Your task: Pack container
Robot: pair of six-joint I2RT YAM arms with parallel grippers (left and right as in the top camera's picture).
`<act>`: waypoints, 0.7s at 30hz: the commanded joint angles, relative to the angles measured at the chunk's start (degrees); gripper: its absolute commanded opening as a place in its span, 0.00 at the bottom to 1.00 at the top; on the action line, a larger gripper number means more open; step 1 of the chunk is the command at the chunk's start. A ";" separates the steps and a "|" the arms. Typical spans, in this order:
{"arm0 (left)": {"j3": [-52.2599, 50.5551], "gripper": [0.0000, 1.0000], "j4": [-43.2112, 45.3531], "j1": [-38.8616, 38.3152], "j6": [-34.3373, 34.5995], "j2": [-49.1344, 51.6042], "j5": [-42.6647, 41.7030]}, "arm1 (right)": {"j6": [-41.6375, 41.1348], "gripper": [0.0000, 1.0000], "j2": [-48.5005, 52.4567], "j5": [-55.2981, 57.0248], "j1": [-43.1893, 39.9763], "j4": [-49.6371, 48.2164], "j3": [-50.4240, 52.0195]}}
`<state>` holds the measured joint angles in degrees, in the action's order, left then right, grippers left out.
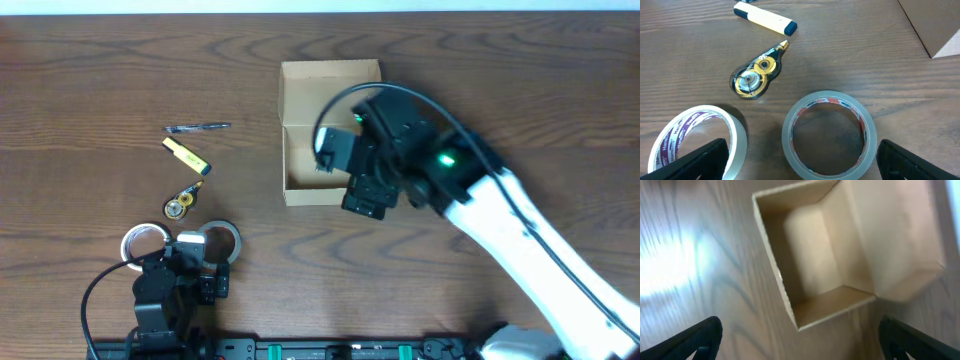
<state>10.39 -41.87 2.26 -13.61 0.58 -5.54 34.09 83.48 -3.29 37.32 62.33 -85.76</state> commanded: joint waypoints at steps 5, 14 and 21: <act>-1.03 0.95 -0.59 0.31 -0.76 -0.35 0.66 | -13.11 0.99 -20.41 4.28 -3.02 -2.82 9.11; -1.03 0.95 -0.59 0.28 -0.76 -0.35 0.66 | -24.41 0.99 -56.61 12.57 -3.28 -12.92 36.72; -1.03 0.96 -0.59 0.31 -0.76 -0.35 0.66 | -32.33 0.99 -71.30 19.96 -3.28 -12.81 49.90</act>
<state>10.35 -41.78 2.26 -13.61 0.58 -5.54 6.50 14.41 12.53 34.39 49.80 -38.79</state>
